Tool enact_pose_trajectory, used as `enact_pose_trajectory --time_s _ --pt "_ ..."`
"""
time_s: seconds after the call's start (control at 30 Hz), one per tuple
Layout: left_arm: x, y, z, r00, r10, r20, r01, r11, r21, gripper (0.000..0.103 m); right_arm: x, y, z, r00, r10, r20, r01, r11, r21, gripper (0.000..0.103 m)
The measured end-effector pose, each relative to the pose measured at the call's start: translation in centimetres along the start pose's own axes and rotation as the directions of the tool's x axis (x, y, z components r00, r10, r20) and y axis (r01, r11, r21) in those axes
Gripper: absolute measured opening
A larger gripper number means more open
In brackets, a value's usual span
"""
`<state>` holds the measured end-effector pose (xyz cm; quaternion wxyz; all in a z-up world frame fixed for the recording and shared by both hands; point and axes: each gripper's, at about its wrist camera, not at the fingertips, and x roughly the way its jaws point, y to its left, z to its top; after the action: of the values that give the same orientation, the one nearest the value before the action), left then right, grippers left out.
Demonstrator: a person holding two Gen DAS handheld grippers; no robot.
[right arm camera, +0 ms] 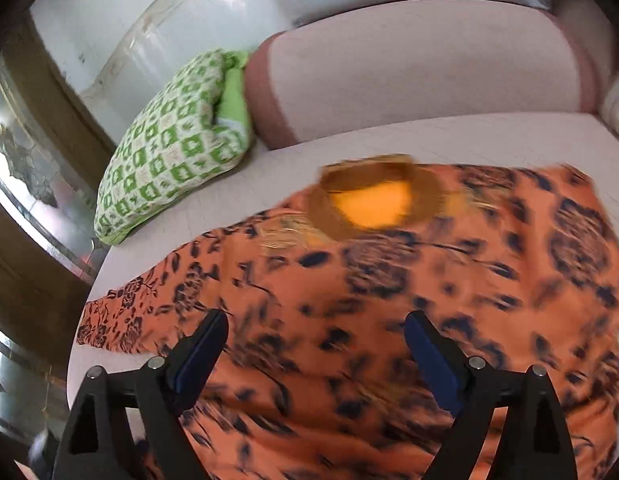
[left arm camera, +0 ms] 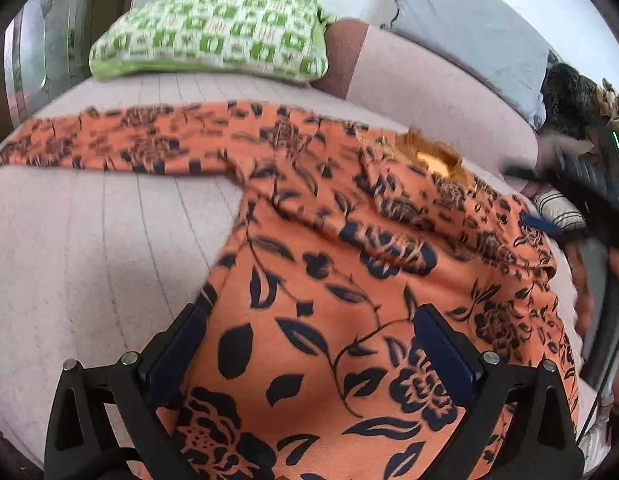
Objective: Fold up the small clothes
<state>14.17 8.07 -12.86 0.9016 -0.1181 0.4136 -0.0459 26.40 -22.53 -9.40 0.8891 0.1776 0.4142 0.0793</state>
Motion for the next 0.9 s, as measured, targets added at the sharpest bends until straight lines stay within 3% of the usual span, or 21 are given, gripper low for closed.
enact_pose_trajectory --time_s 0.1,0.23,0.33,0.43,0.53,0.6,0.63,0.67,0.8,0.9 --pt "-1.4 -1.1 1.7 0.998 -0.042 0.047 0.042 0.999 -0.002 0.103 -3.3 -4.8 0.1 0.998 -0.052 0.037 0.051 0.998 0.027 0.091" --pt "-0.3 -3.9 5.6 0.993 -0.12 0.022 0.119 0.992 0.049 0.103 -6.0 -9.8 0.2 0.995 -0.077 0.063 0.072 0.995 0.067 0.092" --pt "3.9 -5.8 9.4 0.979 -0.191 -0.075 0.193 0.981 0.023 0.103 -6.5 -12.3 0.2 0.995 -0.064 0.073 0.057 0.994 0.097 0.092" --pt "8.8 -6.1 12.1 0.962 -0.22 -0.161 0.211 0.975 -0.07 0.103 -7.1 -14.1 0.0 0.994 -0.042 0.1 0.029 0.991 0.129 0.091" --pt "13.7 -5.5 13.4 0.955 -0.174 -0.239 0.14 0.978 -0.152 0.102 -7.4 -15.4 0.5 0.993 -0.025 0.114 0.009 0.99 0.138 0.092" --pt "15.7 -5.3 13.6 0.954 -0.145 -0.261 0.106 0.982 -0.156 0.091 -7.4 -16.2 1.4 0.993 -0.015 0.121 -0.004 0.989 0.151 0.092" --pt "16.4 -5.4 13.4 0.954 -0.123 -0.273 0.087 0.986 -0.14 0.073 -7.2 -16.7 2.0 0.992 0.023 0.125 -0.045 0.983 0.179 0.092" --pt "16.7 -5.6 13.3 0.959 -0.091 -0.269 0.061 0.991 -0.117 0.065 -7.0 -17.2 2.4 0.989 0.067 0.13 -0.093 0.975 0.203 0.092" --pt "16.9 -6.6 13.1 0.961 -0.047 -0.272 0.034 0.998 -0.055 0.064 -4.0 -18.7 3.8 0.948 0.3 0.102 -0.317 0.895 0.313 0.092" --pt "17.1 -6.9 13.0 0.958 -0.056 -0.28 0.038 0.997 -0.072 0.069 -1.8 -19.6 3.0 0.967 0.25 0.05 -0.251 0.903 0.349 0.091"
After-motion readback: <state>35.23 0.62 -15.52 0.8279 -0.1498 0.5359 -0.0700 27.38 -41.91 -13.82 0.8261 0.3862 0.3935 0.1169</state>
